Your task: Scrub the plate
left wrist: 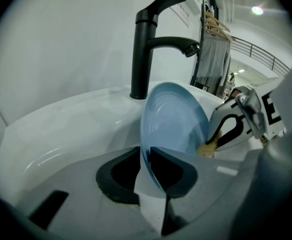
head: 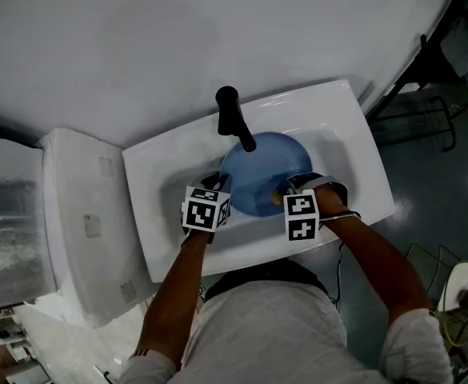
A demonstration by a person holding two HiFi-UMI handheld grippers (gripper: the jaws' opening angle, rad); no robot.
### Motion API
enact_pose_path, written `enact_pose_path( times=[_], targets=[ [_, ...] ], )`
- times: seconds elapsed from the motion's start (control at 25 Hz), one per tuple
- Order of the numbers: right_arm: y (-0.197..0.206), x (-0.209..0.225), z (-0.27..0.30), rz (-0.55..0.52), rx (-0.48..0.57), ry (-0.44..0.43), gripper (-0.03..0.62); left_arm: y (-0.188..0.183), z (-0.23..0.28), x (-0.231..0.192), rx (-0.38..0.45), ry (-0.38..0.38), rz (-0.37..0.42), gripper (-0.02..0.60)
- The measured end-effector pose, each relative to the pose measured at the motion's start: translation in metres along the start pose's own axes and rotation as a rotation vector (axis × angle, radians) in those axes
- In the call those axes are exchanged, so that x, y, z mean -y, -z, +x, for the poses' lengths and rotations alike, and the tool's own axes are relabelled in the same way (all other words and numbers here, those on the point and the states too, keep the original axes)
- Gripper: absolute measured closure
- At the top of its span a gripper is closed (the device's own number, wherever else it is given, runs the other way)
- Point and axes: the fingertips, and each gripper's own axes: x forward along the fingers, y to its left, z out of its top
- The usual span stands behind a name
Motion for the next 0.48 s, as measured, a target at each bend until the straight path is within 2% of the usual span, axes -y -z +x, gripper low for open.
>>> enact_pose_path(
  times=[0.04, 0.16, 0.48],
  targets=[
    [-0.003, 0.003, -0.004, 0.019, 0.02, 0.01, 0.531, -0.001, -0.001, 0.0, 0.011, 0.004, 0.0, 0.514],
    [-0.014, 0.012, -0.018, 0.099, 0.089, 0.048, 0.531, -0.006, -0.007, 0.001, 0.046, 0.013, -0.002, 0.428],
    [-0.039, 0.041, -0.069, 0.273, 0.268, 0.219, 0.531, -0.021, -0.034, -0.001, 0.132, 0.0, 0.002, 0.416]
  ],
)
